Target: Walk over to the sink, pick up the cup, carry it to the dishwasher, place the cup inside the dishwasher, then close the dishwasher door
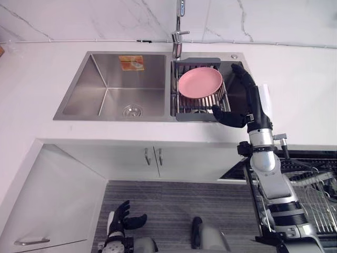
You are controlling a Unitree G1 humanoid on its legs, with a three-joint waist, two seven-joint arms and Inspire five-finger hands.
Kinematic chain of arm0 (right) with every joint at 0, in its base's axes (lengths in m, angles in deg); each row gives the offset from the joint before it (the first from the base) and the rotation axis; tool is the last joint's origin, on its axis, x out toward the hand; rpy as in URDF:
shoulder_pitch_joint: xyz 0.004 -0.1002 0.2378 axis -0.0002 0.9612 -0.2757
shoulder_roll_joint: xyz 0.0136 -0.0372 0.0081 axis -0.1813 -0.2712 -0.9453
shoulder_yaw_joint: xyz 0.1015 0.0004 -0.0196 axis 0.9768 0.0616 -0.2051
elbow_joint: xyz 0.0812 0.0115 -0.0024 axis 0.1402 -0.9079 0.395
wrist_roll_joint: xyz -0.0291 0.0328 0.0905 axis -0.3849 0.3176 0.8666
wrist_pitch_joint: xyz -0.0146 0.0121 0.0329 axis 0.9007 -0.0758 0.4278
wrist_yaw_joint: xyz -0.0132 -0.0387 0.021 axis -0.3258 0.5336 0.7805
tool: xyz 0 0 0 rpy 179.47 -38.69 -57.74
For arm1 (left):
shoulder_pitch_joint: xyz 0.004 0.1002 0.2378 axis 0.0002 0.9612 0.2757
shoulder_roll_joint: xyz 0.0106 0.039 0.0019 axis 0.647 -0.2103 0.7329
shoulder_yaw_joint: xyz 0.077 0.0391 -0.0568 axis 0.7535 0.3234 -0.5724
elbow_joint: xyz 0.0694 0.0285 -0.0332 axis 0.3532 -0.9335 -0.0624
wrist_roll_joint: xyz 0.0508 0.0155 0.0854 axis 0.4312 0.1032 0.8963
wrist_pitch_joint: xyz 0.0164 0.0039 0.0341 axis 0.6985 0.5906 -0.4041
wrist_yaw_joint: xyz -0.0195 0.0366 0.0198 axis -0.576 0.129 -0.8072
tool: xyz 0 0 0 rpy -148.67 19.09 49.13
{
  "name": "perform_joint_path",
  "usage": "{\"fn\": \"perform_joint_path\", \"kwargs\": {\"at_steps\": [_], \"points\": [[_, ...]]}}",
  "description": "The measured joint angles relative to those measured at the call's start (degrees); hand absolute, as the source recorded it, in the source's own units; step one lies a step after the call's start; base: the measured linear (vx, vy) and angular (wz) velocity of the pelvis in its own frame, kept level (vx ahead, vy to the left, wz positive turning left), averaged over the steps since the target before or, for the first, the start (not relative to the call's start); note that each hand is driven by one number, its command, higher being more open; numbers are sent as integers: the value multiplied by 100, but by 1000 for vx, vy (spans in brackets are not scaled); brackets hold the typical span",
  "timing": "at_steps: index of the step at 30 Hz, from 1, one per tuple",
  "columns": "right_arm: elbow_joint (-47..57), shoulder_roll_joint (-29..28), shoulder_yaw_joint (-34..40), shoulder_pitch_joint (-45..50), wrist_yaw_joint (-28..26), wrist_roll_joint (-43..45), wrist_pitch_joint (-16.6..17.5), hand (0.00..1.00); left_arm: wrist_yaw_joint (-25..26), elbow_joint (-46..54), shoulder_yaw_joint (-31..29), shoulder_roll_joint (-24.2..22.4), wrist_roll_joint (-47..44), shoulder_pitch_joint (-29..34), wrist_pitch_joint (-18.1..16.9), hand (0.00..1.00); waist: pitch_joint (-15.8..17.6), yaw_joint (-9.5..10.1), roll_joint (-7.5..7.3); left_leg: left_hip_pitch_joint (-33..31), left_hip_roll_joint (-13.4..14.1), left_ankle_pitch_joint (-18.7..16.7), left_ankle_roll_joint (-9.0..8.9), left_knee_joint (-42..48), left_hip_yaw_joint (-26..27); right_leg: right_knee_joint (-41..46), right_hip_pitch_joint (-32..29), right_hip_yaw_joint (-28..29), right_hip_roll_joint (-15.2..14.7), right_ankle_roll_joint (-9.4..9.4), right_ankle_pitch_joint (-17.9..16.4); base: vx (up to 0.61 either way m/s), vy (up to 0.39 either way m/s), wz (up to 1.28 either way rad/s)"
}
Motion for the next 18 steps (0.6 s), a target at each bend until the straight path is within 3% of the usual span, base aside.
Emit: {"fn": "perform_joint_path", "kwargs": {"at_steps": [2, 4, 5, 7, 8, 11, 14, 18], "points": [[-23, 4, 52, -1, 1, -15, -27, 90, -114, 2, 49, -22, 134, -19, -2, 90, 10, 6, 1, -305, 219, 125, -119, 1306, 136, -559, 696, -112, 80, -44, 85, 198, -20, 20], [-18, 11, 64, -51, 33, -125, -9, 90, -124, 3, 48, -7, 143, -61, -42, 90, 29, 75, -43, -581, 297, -121, -16, 1733, 145, -796, 967, -82, 19, 5, 140, 155, 77, -4], [-20, 97, 64, -137, 36, -188, 9, 90, -124, 4, 47, -20, 154, -130, -62, 90, 14, 91, 3, -771, 321, -152, -38, 971, 57, -838, 995, -35, -43, 30, 155, 132, 132, -11], [-87, 263, 53, -162, 13, -321, 7, 90, -118, -24, 47, -36, 200, -178, -58, 90, 7, 177, 68, -743, 245, 523, -30, -19, -20, -1010, 1009, 60, -77, 169, 264, 125, 230, -14], [-128, 273, 48, -166, -14, -407, 6, 90, -117, -23, 72, 25, 202, -164, -54, 90, -4, 148, 7, -663, 54, 670, 61, -331, 8, -1214, 1020, 79, -204, 191, 395, 97, 250, -1], [-391, 344, 46, -305, -62, -624, 7, 90, -108, -23, 124, 90, 204, -116, -47, 90, 25, 155, -35, -658, -200, 703, 109, -385, 23, -1550, 1182, 142, -415, 251, 462, 51, 153, 11], [-588, 425, 27, -335, -120, -793, 12, 90, -91, -33, 114, 206, 214, -52, -43, 90, 25, 173, -35, -597, -202, 730, 151, -510, 4, -1578, 1190, 207, -395, 278, 482, 7, 18, 3], [-1011, 675, -49, -335, -138, -1066, -29, 90, -94, -70, 87, 116, 402, -44, -46, 90, 26, 86, -38, -348, -241, 1046, 107, -1071, 112, -1599, 1139, 305, -377, 389, 550, -43, -54, -14]]}}
